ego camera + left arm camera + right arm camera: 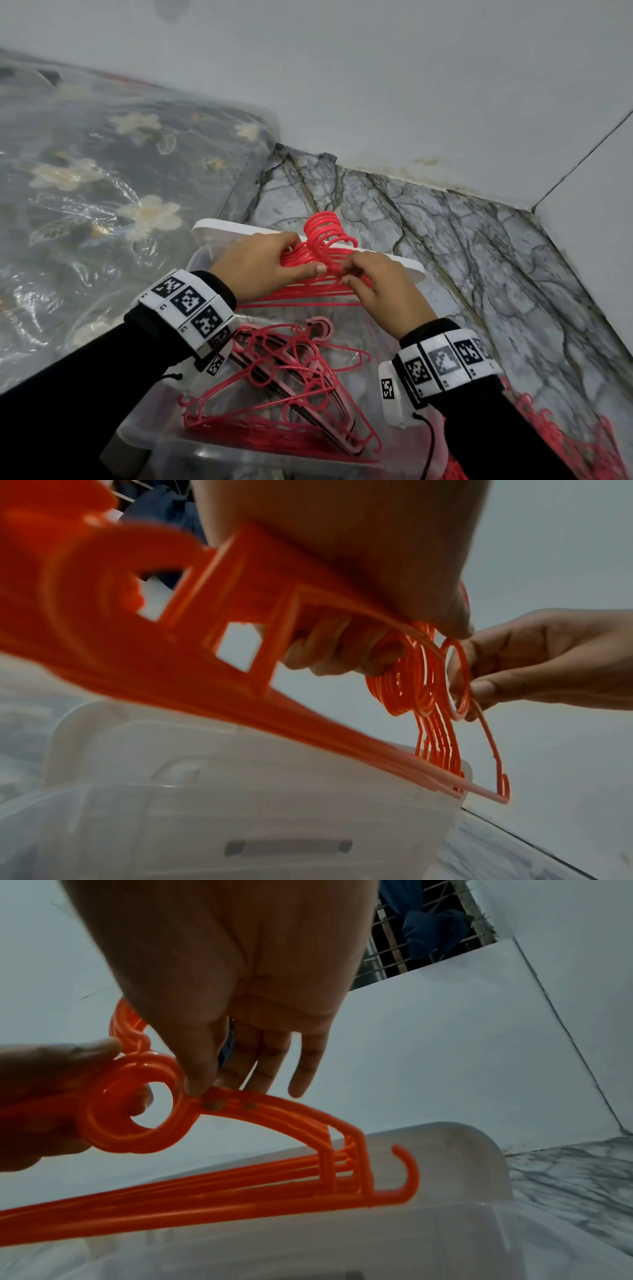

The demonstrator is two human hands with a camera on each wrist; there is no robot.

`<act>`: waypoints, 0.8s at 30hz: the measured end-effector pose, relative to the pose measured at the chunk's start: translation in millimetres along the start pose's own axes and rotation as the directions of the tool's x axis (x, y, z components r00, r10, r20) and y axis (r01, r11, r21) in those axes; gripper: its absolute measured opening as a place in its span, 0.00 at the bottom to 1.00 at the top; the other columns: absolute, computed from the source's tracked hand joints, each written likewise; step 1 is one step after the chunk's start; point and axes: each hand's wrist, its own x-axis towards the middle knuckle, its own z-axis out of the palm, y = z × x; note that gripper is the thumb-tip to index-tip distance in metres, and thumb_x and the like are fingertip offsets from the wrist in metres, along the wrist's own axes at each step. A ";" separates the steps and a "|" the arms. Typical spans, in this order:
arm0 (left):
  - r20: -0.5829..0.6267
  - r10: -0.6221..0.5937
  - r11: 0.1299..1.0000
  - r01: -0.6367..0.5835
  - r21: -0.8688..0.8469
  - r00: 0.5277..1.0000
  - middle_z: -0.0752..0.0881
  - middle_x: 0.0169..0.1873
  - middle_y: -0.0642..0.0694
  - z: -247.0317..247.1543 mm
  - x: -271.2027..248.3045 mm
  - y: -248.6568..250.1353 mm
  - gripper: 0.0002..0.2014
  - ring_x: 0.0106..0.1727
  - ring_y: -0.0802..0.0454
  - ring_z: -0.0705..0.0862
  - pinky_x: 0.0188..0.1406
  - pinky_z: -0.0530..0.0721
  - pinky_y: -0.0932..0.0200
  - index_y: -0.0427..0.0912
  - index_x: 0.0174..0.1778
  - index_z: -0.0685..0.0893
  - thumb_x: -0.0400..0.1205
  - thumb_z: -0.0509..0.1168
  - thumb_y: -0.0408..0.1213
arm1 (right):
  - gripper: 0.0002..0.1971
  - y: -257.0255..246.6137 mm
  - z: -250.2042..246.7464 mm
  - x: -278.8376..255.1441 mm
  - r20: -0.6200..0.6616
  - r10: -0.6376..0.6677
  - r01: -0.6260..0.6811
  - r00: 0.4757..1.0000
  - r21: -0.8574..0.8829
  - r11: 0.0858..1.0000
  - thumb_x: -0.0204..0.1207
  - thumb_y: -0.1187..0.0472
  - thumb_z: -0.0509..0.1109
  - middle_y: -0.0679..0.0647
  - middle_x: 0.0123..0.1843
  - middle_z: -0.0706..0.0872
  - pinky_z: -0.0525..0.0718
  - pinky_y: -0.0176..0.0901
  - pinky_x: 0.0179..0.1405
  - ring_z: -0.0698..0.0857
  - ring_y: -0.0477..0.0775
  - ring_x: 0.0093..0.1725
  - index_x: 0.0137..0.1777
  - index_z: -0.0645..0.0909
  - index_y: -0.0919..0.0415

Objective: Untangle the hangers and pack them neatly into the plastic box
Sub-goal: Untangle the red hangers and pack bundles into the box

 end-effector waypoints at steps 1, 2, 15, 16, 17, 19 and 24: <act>0.003 -0.006 1.000 0.006 -0.008 1.000 0.83 0.32 0.54 0.6 -0.1 0.8 0.30 0.36 0.57 0.81 0.39 0.79 0.54 0.51 0.41 0.79 0.66 0.55 0.76 | 0.05 0.2 0.4 0.1 -0.023 0.000 -0.001 1.000 -0.023 1.000 0.76 0.65 0.70 0.50 0.46 0.86 0.74 0.40 0.48 0.80 0.52 0.49 0.50 0.84 0.60; 0.010 -0.003 1.000 0.004 -0.009 1.000 0.82 0.32 0.54 1.1 -0.1 1.4 0.29 0.36 0.57 0.81 0.40 0.79 0.53 0.51 0.41 0.79 0.67 0.56 0.76 | 0.04 0.5 0.6 0.4 -0.052 -0.006 0.004 0.999 -0.041 0.999 0.76 0.64 0.70 0.50 0.46 0.86 0.73 0.39 0.47 0.80 0.52 0.49 0.50 0.84 0.59; -0.023 0.007 0.999 -0.006 0.045 1.000 0.84 0.36 0.54 -1.2 -1.3 0.5 0.21 0.38 0.54 0.81 0.43 0.81 0.52 0.49 0.47 0.81 0.75 0.64 0.64 | 0.05 27.5 29.7 -4.5 0.295 0.191 -0.101 0.936 -0.295 0.950 0.73 0.65 0.66 0.51 0.45 0.87 0.74 0.38 0.41 0.84 0.53 0.48 0.44 0.82 0.56; -0.030 0.004 0.999 -0.003 0.037 1.000 0.85 0.36 0.53 -1.9 -1.1 0.3 0.21 0.38 0.53 0.82 0.43 0.81 0.52 0.49 0.48 0.81 0.75 0.64 0.64 | 0.06 30.2 40.5 -6.1 0.365 0.225 -0.096 0.903 -0.341 0.935 0.74 0.64 0.66 0.53 0.49 0.87 0.78 0.41 0.45 0.84 0.56 0.51 0.46 0.83 0.56; -0.037 0.004 0.999 -0.002 0.039 0.999 0.85 0.36 0.53 -2.4 -1.3 0.6 0.22 0.39 0.54 0.82 0.43 0.81 0.52 0.49 0.48 0.81 0.75 0.64 0.65 | 0.07 32.0 52.2 -7.6 0.430 0.251 -0.078 0.868 -0.380 0.922 0.75 0.63 0.65 0.55 0.52 0.87 0.81 0.45 0.50 0.85 0.59 0.53 0.49 0.83 0.57; -0.050 0.006 0.999 -0.003 0.052 0.999 0.85 0.37 0.54 -2.8 -1.5 2.0 0.22 0.39 0.55 0.82 0.42 0.80 0.54 0.50 0.49 0.82 0.74 0.64 0.66 | 0.10 35.3 79.1 -12.3 0.534 0.271 -0.028 0.801 -0.418 0.908 0.78 0.63 0.63 0.59 0.57 0.86 0.81 0.49 0.54 0.84 0.62 0.57 0.56 0.82 0.59; -0.039 0.006 0.999 -0.005 0.041 0.999 0.86 0.38 0.53 -4.3 -0.9 0.4 0.23 0.41 0.54 0.83 0.46 0.82 0.50 0.49 0.51 0.82 0.74 0.64 0.66 | 0.16 34.6 136.9 -24.8 0.638 0.261 0.042 0.724 -0.419 0.907 0.78 0.71 0.59 0.66 0.60 0.84 0.83 0.58 0.53 0.85 0.68 0.56 0.64 0.77 0.65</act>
